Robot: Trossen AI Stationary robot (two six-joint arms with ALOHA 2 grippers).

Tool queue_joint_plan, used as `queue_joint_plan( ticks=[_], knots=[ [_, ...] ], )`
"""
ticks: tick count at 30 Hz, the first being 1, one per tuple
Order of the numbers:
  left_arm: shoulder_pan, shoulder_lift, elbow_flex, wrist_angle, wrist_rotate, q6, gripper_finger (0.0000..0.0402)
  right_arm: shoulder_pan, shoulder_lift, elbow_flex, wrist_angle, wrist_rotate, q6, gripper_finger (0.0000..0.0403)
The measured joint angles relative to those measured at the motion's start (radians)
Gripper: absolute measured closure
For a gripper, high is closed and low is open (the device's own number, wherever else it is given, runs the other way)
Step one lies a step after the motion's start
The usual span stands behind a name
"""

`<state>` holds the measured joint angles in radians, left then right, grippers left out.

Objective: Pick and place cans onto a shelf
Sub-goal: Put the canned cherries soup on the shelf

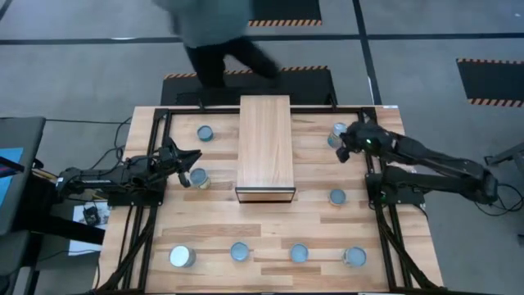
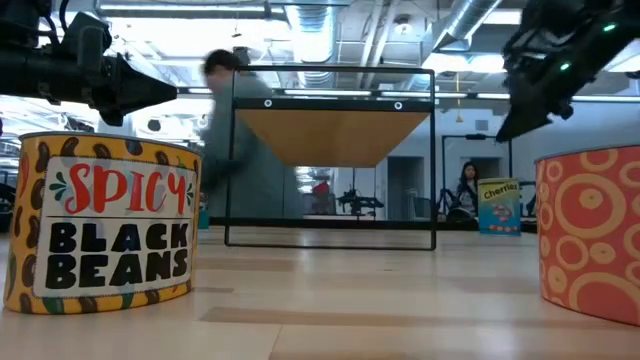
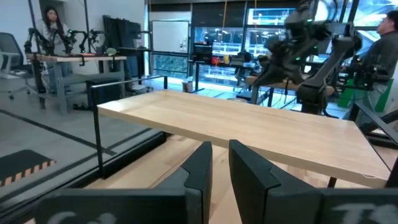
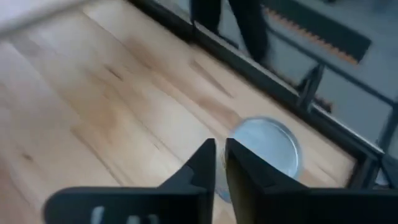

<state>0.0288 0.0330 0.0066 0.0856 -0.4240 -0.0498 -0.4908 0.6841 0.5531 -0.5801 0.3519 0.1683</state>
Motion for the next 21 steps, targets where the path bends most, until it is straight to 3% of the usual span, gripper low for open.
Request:
queue_joint_plan(
  ticks=[11,15,21],
  knots=[
    [0.000,0.000,0.000,0.000,0.000,-0.022,0.0359,-0.206,0.396,0.169,-0.048,-0.121,-0.139,0.0226],
    [0.000,0.000,0.000,0.000,0.000,-0.020,0.0359,-0.230,0.497,0.216,-0.056,-0.143,-0.146,0.0220],
    [0.000,0.000,0.000,0.000,-0.001,-0.003,0.0359,-0.259,0.605,0.268,-0.090,-0.140,-0.151,0.0244]
  ],
)
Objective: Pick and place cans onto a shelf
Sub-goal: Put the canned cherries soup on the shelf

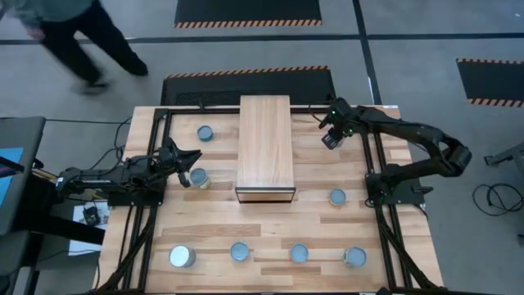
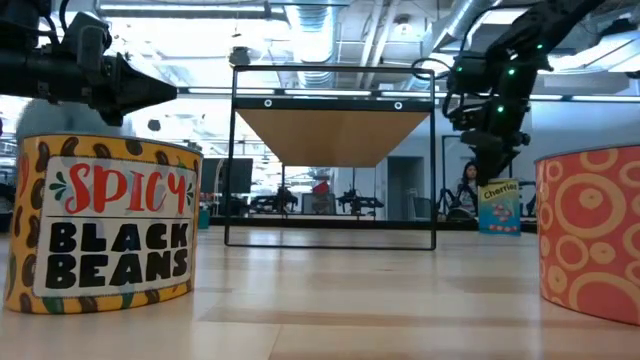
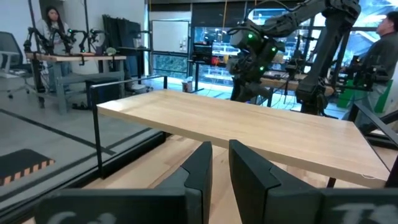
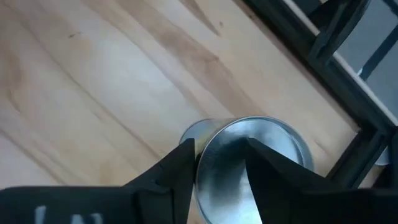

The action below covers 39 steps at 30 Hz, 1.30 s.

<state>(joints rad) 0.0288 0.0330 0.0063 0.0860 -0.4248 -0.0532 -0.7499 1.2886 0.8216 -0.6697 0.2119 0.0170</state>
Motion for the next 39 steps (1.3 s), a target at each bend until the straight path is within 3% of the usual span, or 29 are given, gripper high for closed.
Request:
queue_joint_plan(
  ticks=[14,28,34,39],
  knots=[
    [-0.002,0.000,0.000,-0.001,0.025,-0.049,0.0359,-0.016,0.074,0.091,-0.046,-0.008,-0.036,0.0392],
    [-0.002,0.000,0.000,0.031,-0.004,0.057,0.0359,0.073,0.074,0.224,-0.180,-0.034,-0.052,0.0396],
    [-0.001,0.000,0.000,0.011,-0.006,0.056,0.0359,0.132,0.073,0.429,-0.292,-0.030,-0.052,0.0398],
    [-0.001,0.000,0.000,0.011,-0.006,0.056,0.0359,0.179,0.095,0.625,-0.273,-0.030,-0.076,0.0398]
  ],
)
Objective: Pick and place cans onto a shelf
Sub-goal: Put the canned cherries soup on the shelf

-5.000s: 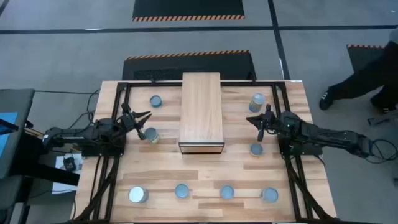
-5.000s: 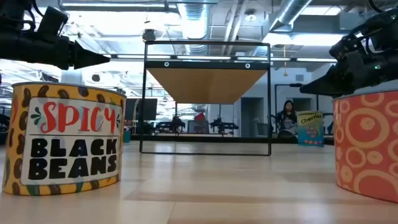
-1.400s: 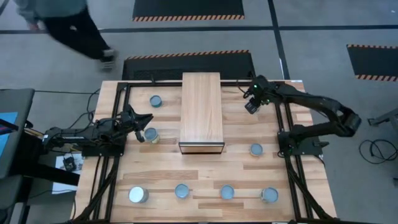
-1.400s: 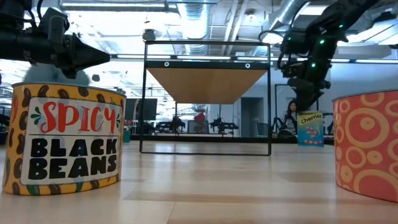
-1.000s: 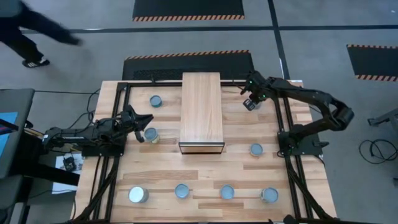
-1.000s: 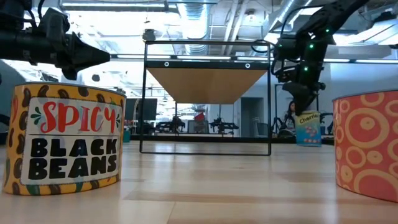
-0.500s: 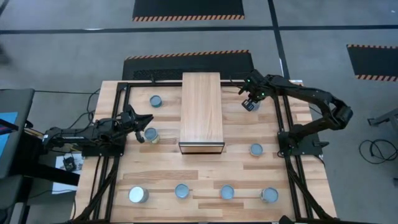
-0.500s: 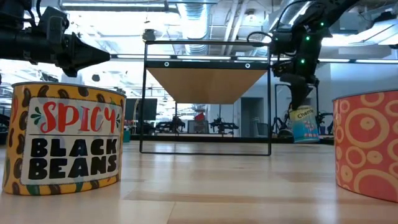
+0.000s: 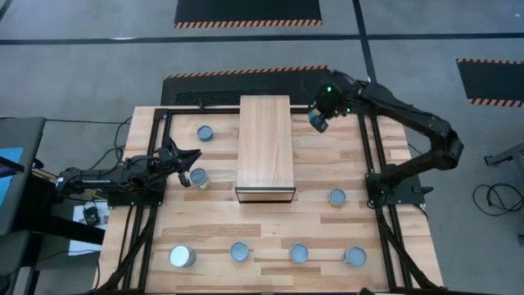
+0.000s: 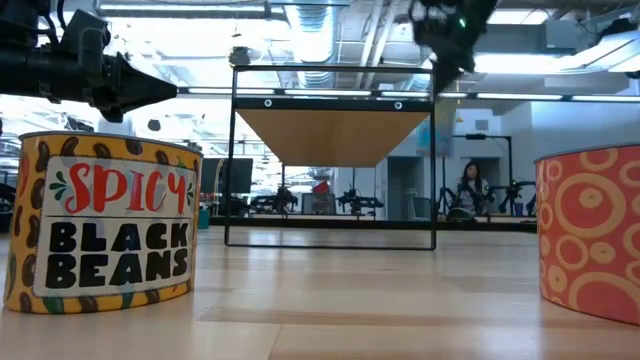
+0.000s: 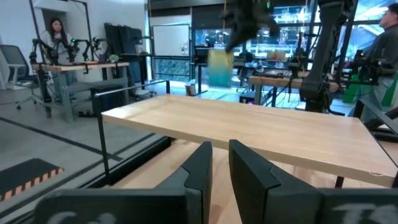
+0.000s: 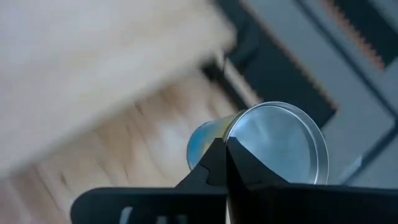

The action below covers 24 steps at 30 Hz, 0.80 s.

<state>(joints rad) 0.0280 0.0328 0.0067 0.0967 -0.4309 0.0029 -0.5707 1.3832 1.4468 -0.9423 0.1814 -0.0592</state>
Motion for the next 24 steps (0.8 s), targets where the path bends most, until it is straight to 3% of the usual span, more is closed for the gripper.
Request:
queue_joint_plan(
  ticks=[6,11,15,24],
  knots=[
    [0.000,0.000,0.000,-0.001,0.000,-0.003,0.0359,0.022,0.160,0.222,0.006,-0.008,-0.102,0.0397],
    [0.000,0.000,0.000,-0.001,0.000,-0.006,0.0359,0.020,0.328,0.389,-0.019,-0.097,-0.167,0.0399],
    [0.000,0.000,0.000,-0.001,0.000,-0.007,0.0359,0.021,0.434,0.510,-0.084,-0.103,-0.200,0.0396],
    [0.000,0.000,0.000,-0.001,0.001,-0.007,0.0359,0.006,0.540,0.631,-0.126,-0.105,-0.242,0.0397]
  ],
)
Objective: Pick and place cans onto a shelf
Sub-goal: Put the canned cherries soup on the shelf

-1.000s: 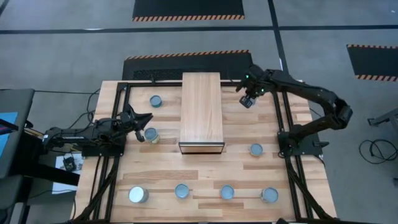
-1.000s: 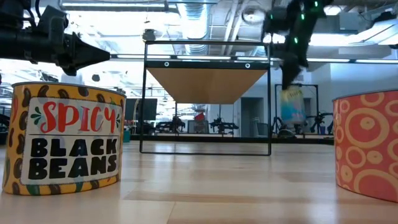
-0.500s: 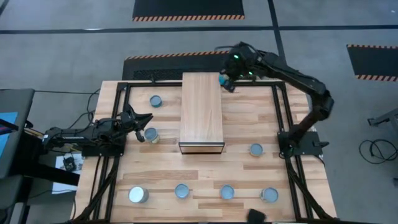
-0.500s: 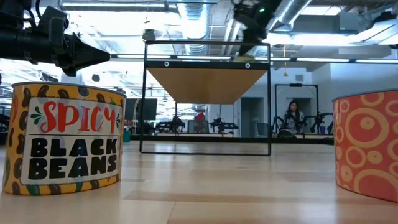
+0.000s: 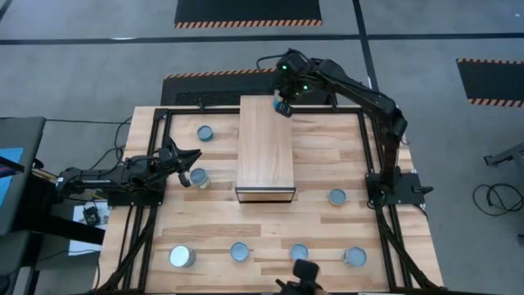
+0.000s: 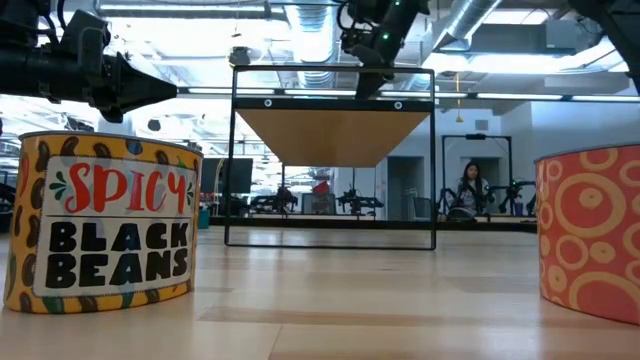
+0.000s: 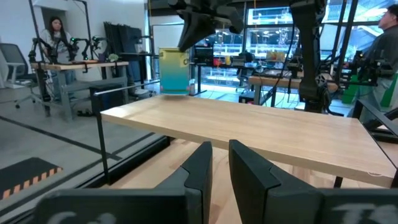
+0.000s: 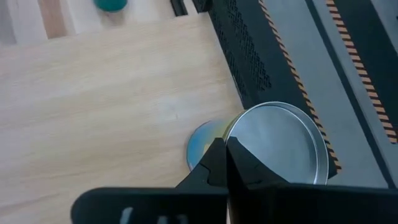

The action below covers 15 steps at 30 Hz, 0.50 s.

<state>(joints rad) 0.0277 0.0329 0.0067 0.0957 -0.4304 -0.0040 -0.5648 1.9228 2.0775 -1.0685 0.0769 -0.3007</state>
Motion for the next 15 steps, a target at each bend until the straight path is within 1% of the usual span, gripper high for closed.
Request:
queue_joint_plan(
  ticks=[10,15],
  knots=[
    [0.000,0.000,0.000,0.000,0.000,0.000,0.0359,-0.009,0.027,0.004,0.006,-0.010,-0.022,0.0397],
    [0.000,0.000,0.000,0.000,0.000,-0.004,0.0359,-0.009,0.028,0.003,0.007,-0.008,-0.025,0.0390]
  ],
)
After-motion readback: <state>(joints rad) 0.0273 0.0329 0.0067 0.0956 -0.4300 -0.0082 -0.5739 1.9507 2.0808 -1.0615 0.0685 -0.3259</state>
